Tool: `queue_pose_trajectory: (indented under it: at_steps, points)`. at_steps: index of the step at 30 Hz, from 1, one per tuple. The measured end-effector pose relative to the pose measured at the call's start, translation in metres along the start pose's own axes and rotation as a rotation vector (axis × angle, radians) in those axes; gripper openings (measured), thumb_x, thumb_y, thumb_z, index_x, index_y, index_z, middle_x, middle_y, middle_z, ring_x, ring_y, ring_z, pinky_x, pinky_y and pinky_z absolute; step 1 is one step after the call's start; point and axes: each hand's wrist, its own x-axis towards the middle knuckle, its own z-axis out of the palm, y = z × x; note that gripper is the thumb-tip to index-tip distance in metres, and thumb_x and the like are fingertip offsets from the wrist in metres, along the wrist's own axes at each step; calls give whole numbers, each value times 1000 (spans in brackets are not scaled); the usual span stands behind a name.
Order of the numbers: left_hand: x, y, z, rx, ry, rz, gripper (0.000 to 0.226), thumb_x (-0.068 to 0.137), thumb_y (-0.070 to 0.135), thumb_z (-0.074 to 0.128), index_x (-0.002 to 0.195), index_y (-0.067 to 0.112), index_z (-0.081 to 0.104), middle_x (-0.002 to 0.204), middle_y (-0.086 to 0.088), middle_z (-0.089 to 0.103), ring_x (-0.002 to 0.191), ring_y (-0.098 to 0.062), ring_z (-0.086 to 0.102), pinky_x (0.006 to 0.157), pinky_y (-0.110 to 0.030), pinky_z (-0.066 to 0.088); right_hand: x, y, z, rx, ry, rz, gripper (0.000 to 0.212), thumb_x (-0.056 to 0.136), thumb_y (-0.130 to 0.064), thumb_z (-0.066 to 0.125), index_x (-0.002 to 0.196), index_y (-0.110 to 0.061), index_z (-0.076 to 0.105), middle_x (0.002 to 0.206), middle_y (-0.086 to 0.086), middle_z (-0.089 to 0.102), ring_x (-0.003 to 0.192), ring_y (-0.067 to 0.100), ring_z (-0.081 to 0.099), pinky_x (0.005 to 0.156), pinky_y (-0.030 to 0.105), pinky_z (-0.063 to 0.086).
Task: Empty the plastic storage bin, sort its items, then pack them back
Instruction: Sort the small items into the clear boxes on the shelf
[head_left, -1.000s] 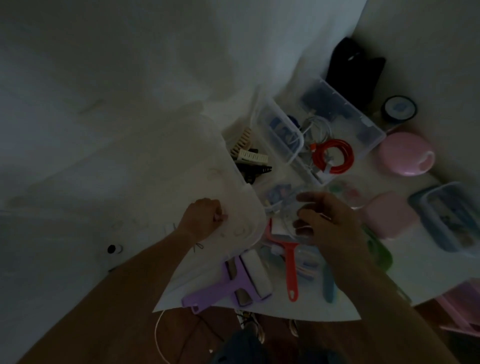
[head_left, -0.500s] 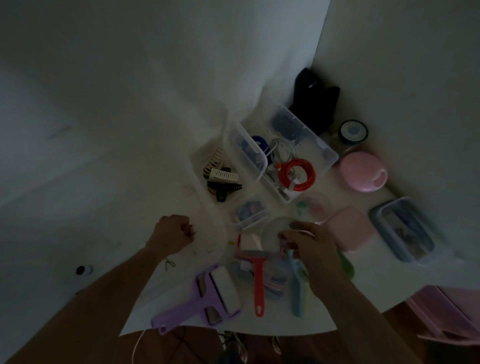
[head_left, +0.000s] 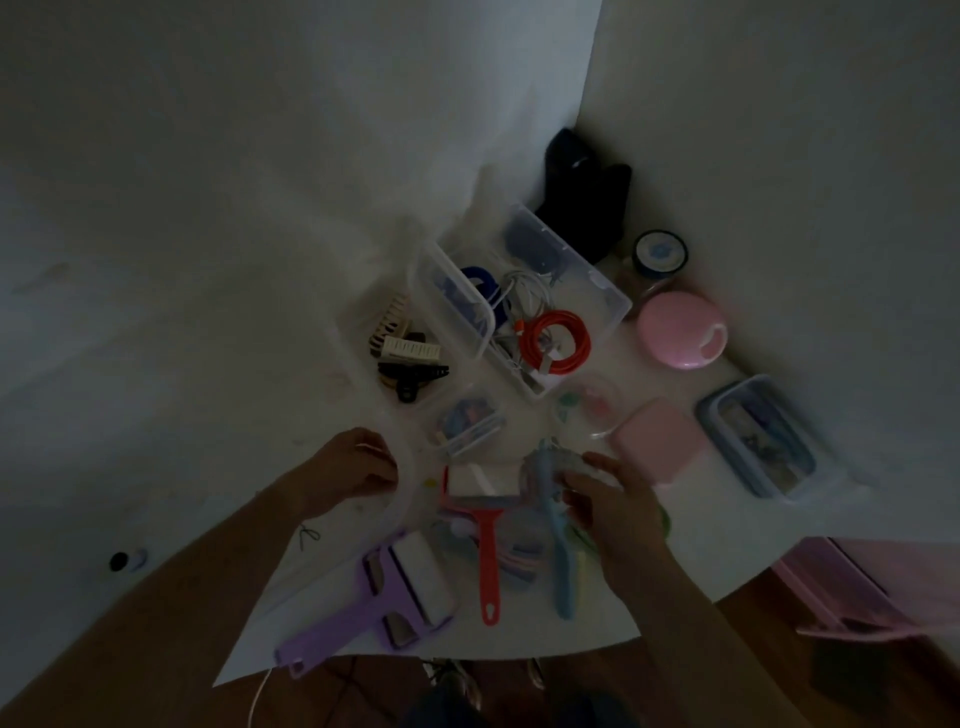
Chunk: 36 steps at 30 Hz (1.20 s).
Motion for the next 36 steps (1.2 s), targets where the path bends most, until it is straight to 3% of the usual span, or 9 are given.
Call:
queue_pose_trajectory:
  at_steps: [5, 8, 12, 14, 18, 23, 26, 30, 36]
  points:
    - [-16, 9, 3, -245, 4, -73, 29, 83, -14, 51, 106, 3, 57, 101, -20, 57, 91, -26, 57, 62, -26, 57, -1, -9, -8, 84, 16, -22, 31, 83, -2, 72, 111, -11, 63, 87, 19, 73, 67, 22, 65, 54, 25, 50]
    - [-37, 22, 9, -434, 57, -62, 23, 80, -16, 39, 80, 4, 51, 69, -11, 58, 61, -18, 60, 51, -23, 51, -3, -12, -11, 126, 3, -29, 26, 87, -3, 68, 110, -12, 62, 89, 17, 74, 66, 20, 67, 54, 24, 51]
    - [-79, 55, 8, -815, -9, 131, 27, 44, -2, 61, 66, 9, 49, 70, -9, 49, 57, -21, 51, 52, -23, 44, -8, -19, -11, 182, -44, -48, 22, 87, -1, 68, 105, -11, 62, 95, 24, 73, 67, 23, 67, 54, 24, 52]
    - [-103, 77, 10, -859, -12, 212, 31, 42, 3, 64, 69, 9, 49, 75, -9, 50, 60, -19, 46, 52, -22, 41, -12, -23, -12, 201, -57, -55, 20, 87, -1, 68, 102, -13, 62, 97, 24, 72, 72, 26, 68, 63, 30, 54]
    - [-141, 118, 44, -709, -2, 291, 6, 73, 3, 46, 72, 8, 49, 73, -11, 55, 56, -19, 48, 48, -22, 39, -15, -33, -23, 235, -76, -59, 20, 87, -3, 69, 105, -9, 62, 101, 22, 69, 75, 28, 69, 65, 31, 55]
    - [-132, 127, 145, -462, -6, 191, 16, 89, -1, 46, 77, 5, 56, 69, -11, 59, 56, -19, 52, 47, -22, 46, -7, -40, -70, 322, 13, 31, 17, 91, -3, 64, 108, -7, 63, 99, 20, 70, 77, 24, 71, 76, 34, 58]
    - [-88, 105, 203, -308, 74, 61, 11, 92, 5, 55, 84, 7, 62, 70, -10, 62, 56, -16, 53, 50, -23, 45, 0, -39, -110, 359, 69, 69, 16, 93, -5, 61, 108, -8, 63, 101, 15, 69, 91, 26, 68, 86, 38, 56]
    - [-48, 90, 246, -327, 116, -50, 17, 93, 5, 58, 77, 4, 60, 67, -8, 59, 52, -11, 52, 44, -18, 45, 10, -31, -155, 447, 146, 127, 21, 94, -5, 60, 115, -6, 61, 104, 16, 69, 94, 27, 67, 80, 36, 54]
    - [-34, 76, 259, -207, 109, 19, 37, 93, 2, 57, 62, 15, 72, 61, 1, 64, 57, -8, 55, 53, -16, 43, 26, -33, -196, 565, 271, 154, 27, 88, -1, 68, 113, -2, 62, 98, 16, 70, 87, 23, 69, 82, 33, 56]
